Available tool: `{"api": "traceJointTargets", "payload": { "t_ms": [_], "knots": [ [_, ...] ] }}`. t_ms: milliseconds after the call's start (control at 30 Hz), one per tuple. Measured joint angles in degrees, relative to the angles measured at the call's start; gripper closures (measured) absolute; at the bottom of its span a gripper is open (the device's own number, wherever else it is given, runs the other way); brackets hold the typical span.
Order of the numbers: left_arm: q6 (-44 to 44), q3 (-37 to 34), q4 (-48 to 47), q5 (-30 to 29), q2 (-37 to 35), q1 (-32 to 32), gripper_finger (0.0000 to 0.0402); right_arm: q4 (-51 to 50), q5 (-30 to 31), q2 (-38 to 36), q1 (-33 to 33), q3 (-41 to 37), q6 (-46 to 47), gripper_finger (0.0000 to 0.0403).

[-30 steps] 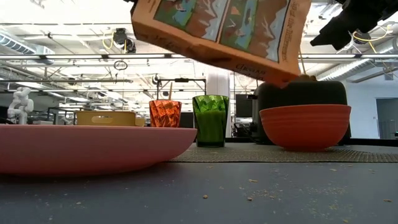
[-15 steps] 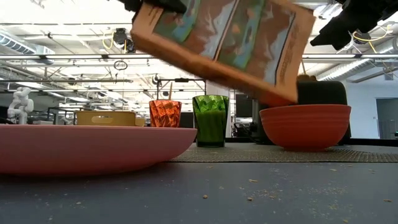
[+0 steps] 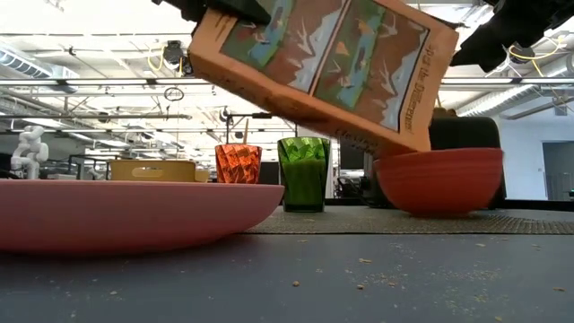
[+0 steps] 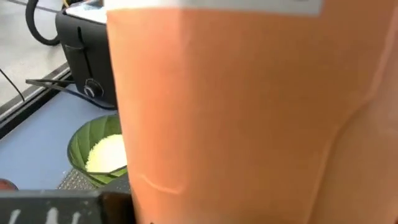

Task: Arrange a breakfast setting
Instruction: Pour the cereal from the cereal box into the pink bowl

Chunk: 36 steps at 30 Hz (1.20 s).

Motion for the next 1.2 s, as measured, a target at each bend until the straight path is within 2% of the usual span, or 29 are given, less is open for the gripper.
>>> {"api": "traceJointTargets", "payload": {
  "t_ms": [1200],
  "knots": [
    [-1.2,0.1,-1.1,0.9,-0.4,0.0,0.0206,0.0,0.0,0.0,0.0,0.0,0.0,0.0232]
  ]
}}
